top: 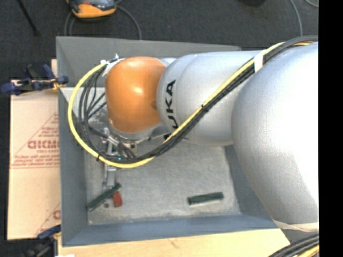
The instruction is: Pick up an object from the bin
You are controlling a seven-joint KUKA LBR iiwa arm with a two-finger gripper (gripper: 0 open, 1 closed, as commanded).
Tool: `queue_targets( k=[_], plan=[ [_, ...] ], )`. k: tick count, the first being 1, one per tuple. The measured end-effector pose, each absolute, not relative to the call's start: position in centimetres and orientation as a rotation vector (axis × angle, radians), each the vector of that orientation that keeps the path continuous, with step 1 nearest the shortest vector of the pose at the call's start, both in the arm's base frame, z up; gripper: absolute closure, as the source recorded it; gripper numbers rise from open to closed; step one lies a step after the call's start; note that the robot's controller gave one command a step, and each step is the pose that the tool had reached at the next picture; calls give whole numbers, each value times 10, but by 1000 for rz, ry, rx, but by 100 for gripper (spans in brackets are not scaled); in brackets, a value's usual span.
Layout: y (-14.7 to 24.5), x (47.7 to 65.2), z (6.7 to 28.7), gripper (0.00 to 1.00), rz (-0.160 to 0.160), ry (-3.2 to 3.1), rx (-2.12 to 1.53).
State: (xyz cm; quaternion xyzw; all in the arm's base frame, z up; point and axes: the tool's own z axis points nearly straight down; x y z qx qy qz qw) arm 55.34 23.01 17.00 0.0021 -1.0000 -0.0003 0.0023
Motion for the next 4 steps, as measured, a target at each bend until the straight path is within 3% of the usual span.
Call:
queue_targets(
  k=[1,2,3,4],
  plan=[
    [229,556,174,0,-4,-3144,1],
    [231,538,147,0,-3,-3140,286],
    [204,548,94,0,-1,-3032,840],
    [213,507,71,100,-4,-3036,817]
  ],
)
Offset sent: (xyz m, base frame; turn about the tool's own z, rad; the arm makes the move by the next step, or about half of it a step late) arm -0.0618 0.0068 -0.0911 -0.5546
